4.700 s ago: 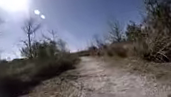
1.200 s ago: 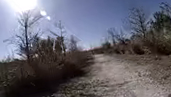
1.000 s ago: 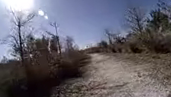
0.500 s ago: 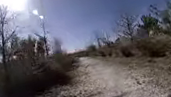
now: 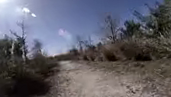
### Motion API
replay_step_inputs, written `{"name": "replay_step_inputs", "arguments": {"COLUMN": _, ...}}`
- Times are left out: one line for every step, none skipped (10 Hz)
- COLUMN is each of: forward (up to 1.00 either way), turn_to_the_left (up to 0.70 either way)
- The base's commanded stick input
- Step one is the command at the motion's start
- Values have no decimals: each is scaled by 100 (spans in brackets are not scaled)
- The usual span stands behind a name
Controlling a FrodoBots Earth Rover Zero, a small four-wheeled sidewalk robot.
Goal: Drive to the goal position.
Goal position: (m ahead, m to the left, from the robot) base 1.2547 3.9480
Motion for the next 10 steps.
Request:
{"name": "replay_step_inputs", "arguments": {"forward": 64, "turn_to_the_left": 1}}
{"name": "replay_step_inputs", "arguments": {"forward": 65, "turn_to_the_left": 5}}
{"name": "replay_step_inputs", "arguments": {"forward": 67, "turn_to_the_left": 9}}
{"name": "replay_step_inputs", "arguments": {"forward": 68, "turn_to_the_left": 12}}
{"name": "replay_step_inputs", "arguments": {"forward": 69, "turn_to_the_left": 16}}
{"name": "replay_step_inputs", "arguments": {"forward": 70, "turn_to_the_left": 20}}
{"name": "replay_step_inputs", "arguments": {"forward": 70, "turn_to_the_left": 13}}
{"name": "replay_step_inputs", "arguments": {"forward": 70, "turn_to_the_left": 20}}
{"name": "replay_step_inputs", "arguments": {"forward": 70, "turn_to_the_left": 27}}
{"name": "replay_step_inputs", "arguments": {"forward": 70, "turn_to_the_left": 34}}
